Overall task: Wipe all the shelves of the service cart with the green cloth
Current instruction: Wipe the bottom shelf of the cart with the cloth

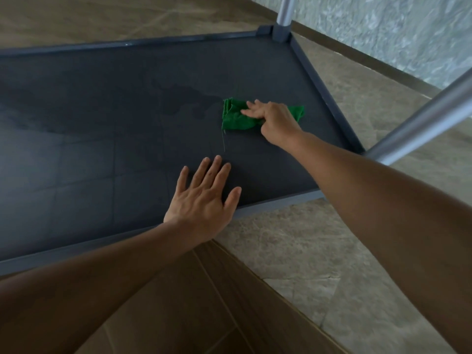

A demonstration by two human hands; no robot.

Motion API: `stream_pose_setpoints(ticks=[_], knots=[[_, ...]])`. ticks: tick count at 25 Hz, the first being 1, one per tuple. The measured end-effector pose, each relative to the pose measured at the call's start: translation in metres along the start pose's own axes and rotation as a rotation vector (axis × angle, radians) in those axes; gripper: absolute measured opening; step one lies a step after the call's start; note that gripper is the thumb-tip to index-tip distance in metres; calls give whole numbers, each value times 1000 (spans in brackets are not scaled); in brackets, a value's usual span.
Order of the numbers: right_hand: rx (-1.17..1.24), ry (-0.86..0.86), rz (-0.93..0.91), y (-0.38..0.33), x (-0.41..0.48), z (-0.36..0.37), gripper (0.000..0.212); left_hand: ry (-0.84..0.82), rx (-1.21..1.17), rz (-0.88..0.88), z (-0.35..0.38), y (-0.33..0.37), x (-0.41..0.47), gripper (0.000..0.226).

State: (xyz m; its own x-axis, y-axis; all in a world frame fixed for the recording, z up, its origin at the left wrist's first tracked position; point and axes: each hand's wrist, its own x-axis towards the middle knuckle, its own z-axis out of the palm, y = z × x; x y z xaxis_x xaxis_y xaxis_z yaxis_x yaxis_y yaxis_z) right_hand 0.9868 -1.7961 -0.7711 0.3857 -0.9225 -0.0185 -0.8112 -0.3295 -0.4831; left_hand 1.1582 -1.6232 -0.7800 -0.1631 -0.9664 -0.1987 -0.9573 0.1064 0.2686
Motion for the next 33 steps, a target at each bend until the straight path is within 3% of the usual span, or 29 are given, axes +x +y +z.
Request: stream_pose_setpoints(ticks=[10,16,25,33], knots=[[234,-240,-168,15,-129,-8,61,14,-6,-2,3,-1,-5,70],[141,-178,-236,13,-101,-8,73,19,18,-9,5,0,-4,69],[29,33,-37,3,4,1,70,31,23,14,6,-2,-3,70],[156,-56,-100,6,-69,0,69,44,-7,29,4,-4,-2,70]])
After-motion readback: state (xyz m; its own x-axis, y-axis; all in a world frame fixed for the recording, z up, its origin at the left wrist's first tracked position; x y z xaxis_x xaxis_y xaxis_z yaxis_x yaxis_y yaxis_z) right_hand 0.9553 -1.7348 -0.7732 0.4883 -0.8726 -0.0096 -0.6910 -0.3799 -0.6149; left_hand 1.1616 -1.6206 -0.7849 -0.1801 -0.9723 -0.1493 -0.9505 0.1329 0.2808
